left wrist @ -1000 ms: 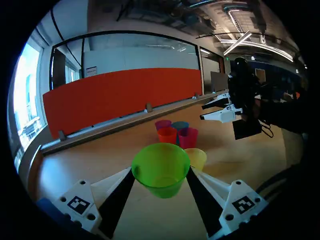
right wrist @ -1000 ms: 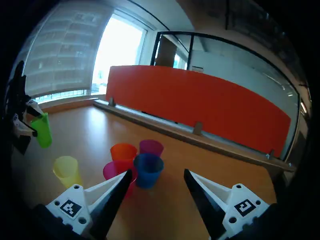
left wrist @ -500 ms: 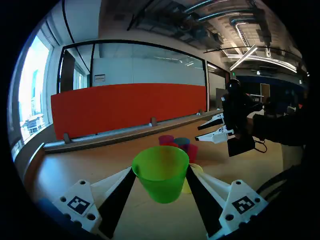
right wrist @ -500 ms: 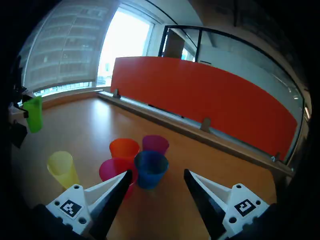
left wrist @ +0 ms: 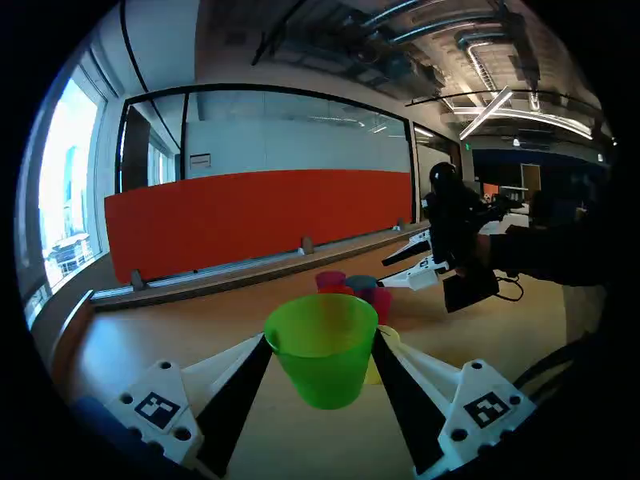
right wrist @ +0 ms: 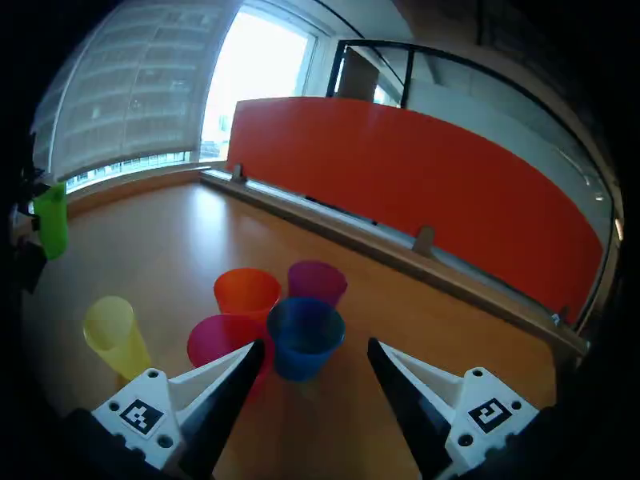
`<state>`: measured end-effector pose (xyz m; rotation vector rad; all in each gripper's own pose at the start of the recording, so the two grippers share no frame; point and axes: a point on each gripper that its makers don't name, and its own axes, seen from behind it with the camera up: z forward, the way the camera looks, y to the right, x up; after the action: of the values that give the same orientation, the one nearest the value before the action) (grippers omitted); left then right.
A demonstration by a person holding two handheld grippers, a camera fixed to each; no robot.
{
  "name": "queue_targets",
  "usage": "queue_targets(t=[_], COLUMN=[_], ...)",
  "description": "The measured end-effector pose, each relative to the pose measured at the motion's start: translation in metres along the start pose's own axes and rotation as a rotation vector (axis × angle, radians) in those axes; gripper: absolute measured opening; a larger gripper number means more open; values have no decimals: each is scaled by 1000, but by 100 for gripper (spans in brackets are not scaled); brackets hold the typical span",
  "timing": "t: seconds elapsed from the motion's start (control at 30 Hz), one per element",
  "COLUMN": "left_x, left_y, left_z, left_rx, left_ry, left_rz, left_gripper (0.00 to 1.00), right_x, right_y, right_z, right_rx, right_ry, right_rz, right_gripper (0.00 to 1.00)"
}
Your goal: Pour water
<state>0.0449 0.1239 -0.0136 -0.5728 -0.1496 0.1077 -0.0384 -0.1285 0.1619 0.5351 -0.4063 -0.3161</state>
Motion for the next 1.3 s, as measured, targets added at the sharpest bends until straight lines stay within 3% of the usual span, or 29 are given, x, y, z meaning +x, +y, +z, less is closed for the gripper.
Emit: queue_targets(t=[0.47, 0.97, 1.3], left_x=[-7, -7, -7], left_y=[-5, -8, -10], left_z=[-2, -4, -6], left_rx=[16, 21, 26], left_ry=[-13, -12, -7], left_rz=[1, 10, 12], left_gripper=[87, 87, 87], right_x=[5, 12, 10], right_y=[2, -8, -12], right_z=[20, 37, 42], right_rx=[33, 93, 108], right_ry=[-69, -164, -233], right_rz=[10, 83, 72], right_gripper=[100, 100, 100])
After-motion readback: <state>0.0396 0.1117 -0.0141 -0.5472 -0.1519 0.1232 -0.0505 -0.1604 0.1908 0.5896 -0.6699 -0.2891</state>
